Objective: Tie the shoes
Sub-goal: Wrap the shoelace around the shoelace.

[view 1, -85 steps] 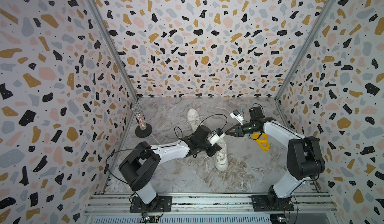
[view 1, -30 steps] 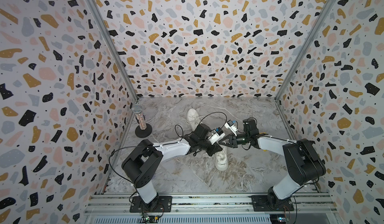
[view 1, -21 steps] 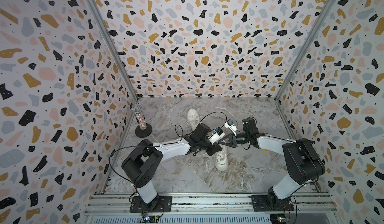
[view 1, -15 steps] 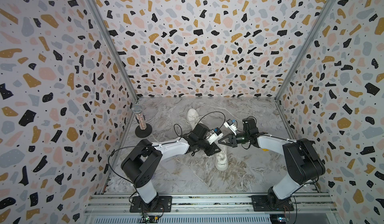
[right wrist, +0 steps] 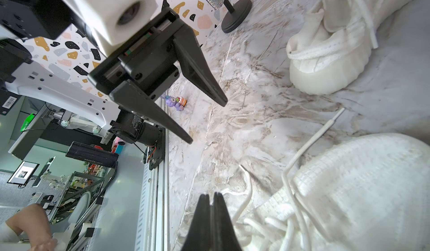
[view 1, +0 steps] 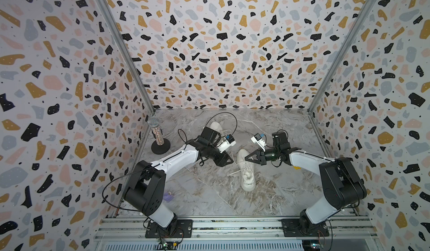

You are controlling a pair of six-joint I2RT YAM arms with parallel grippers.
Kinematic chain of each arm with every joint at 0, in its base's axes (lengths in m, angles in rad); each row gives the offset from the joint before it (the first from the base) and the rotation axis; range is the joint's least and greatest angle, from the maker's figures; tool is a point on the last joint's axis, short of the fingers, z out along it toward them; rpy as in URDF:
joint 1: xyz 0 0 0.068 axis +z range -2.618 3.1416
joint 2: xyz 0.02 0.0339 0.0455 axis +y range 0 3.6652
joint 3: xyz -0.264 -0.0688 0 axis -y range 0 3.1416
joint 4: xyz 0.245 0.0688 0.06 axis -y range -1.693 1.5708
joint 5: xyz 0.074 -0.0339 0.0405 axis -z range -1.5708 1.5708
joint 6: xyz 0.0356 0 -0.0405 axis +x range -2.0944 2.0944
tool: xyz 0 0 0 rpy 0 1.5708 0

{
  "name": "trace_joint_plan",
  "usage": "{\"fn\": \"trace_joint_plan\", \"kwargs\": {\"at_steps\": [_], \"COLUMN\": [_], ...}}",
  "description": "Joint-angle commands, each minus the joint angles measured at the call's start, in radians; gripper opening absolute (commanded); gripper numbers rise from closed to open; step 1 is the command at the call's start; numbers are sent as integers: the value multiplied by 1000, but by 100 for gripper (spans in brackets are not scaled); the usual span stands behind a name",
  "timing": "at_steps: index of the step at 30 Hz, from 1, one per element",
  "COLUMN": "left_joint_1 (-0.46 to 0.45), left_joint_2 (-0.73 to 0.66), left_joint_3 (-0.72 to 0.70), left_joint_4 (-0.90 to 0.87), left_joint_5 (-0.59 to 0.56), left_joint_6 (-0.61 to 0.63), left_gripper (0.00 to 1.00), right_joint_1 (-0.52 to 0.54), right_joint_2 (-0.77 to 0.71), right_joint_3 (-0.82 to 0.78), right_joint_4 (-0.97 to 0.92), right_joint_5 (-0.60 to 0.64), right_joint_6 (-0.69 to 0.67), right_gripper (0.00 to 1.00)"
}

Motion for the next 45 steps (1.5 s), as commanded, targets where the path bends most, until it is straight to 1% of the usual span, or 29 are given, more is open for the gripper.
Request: {"fn": "trace_joint_plan", "kwargs": {"at_steps": [1, 4, 6, 10, 14, 21, 26, 34, 38, 41, 45], "left_joint_1": [-3, -3, -4, -9, -33, -55, -81, -84, -84, -84, -84], "left_joint_2": [17, 46, 80, 181, 267, 356, 376, 427, 448, 454, 453], "left_joint_3": [67, 87, 110, 177, 228, 295, 306, 358, 370, 374, 371], "left_joint_4": [-156, -164, -162, -161, -156, -134, -153, -194, -199, -201, -203], "left_joint_5": [-40, -40, -25, -4, -30, -62, -75, -62, -65, -43, -16], "left_joint_6": [262, 397, 456, 514, 522, 439, 404, 259, 216, 201, 181], "left_gripper": [55, 54, 54, 51, 48, 45, 44, 36, 33, 31, 30], "right_joint_1": [0, 0, 0, 0, -2, -5, -6, -8, -8, -8, -8], "right_joint_2": [-43, -39, -34, -29, -33, -29, -32, -35, -37, -40, -41], "right_joint_3": [34, 35, 34, 36, 36, 36, 34, 33, 33, 33, 34], "right_joint_4": [-19, -19, -18, -22, -33, -33, -31, -35, -36, -39, -45], "right_joint_5": [-1, -4, -5, -3, 0, -6, -6, -5, -3, -2, 3], "right_joint_6": [-25, -26, -26, -28, -38, -43, -48, -54, -54, -55, -59], "right_gripper": [0, 0, 0, 0, 0, 0, 0, 0, 0, 0, 0]}}
